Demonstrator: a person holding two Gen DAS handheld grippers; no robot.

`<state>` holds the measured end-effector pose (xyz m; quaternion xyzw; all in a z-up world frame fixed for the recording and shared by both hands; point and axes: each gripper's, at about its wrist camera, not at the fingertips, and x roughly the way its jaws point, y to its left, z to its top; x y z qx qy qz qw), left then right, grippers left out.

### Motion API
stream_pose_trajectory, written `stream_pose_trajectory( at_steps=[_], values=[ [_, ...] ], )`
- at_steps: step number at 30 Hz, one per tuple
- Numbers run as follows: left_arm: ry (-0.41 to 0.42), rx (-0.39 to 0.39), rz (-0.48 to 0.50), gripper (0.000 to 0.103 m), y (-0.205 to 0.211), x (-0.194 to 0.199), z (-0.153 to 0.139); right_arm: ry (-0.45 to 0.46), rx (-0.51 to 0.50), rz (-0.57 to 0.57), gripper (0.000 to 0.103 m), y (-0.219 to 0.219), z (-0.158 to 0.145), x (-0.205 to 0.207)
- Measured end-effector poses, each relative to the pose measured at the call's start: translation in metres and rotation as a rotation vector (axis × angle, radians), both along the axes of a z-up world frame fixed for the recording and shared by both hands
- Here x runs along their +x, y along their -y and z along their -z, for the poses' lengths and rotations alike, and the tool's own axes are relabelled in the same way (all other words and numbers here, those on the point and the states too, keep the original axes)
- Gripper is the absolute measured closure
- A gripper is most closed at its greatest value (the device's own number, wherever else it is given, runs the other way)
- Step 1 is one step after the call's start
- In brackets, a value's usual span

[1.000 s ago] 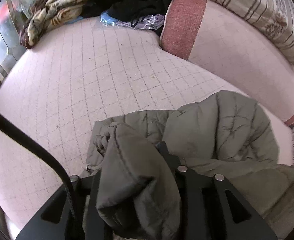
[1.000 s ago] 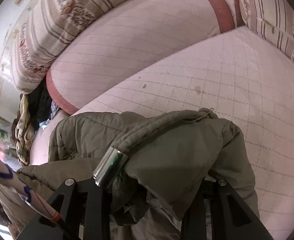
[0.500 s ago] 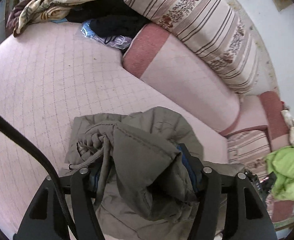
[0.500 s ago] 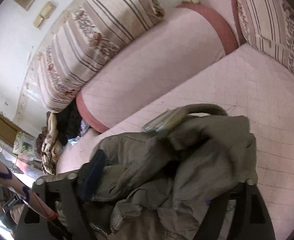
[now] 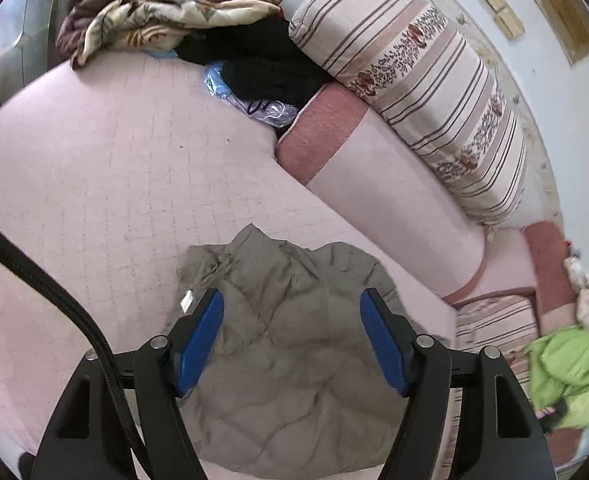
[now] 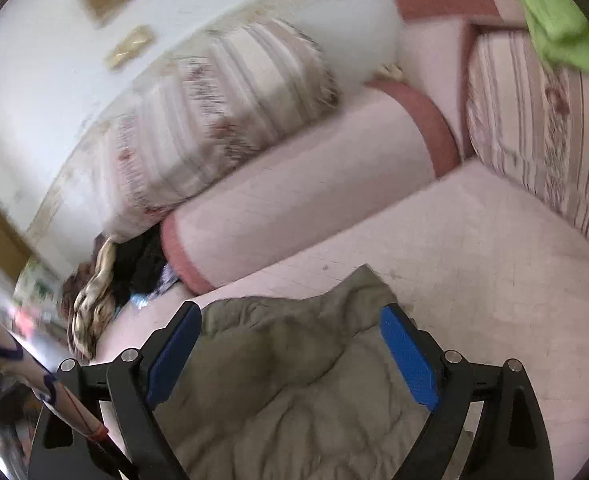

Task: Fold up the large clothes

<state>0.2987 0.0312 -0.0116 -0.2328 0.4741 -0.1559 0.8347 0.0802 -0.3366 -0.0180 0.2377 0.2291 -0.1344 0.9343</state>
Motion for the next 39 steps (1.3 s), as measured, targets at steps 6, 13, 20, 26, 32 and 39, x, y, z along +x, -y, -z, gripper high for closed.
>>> stream_pose_trajectory(
  at_steps=[6, 13, 20, 26, 32, 39],
  values=[
    [0.081, 0.169, 0.024, 0.034, 0.005, -0.028, 0.006, -0.087, -0.199, -0.257, 0.017, -0.101, 0.031, -0.013],
    [0.115, 0.286, -0.008, 0.033, -0.012, -0.066, 0.036, -0.164, -0.342, -0.363, 0.039, -0.169, 0.076, 0.043],
    [0.153, 0.41, -0.003, 0.033, -0.011, -0.062, 0.068, -0.271, -0.363, -0.25, 0.039, -0.153, 0.116, 0.147],
    [0.102, 0.467, 0.014, 0.033, 0.001, -0.02, 0.111, -0.338, -0.403, -0.171, 0.021, -0.126, 0.147, 0.208],
    [0.063, 0.444, -0.008, 0.024, 0.008, 0.019, 0.145, -0.352, -0.333, -0.153, 0.008, -0.096, 0.164, 0.244],
    [0.068, 0.48, -0.041, 0.023, 0.018, 0.019, 0.146, -0.375, -0.347, -0.157, 0.003, -0.098, 0.164, 0.25]
  ],
)
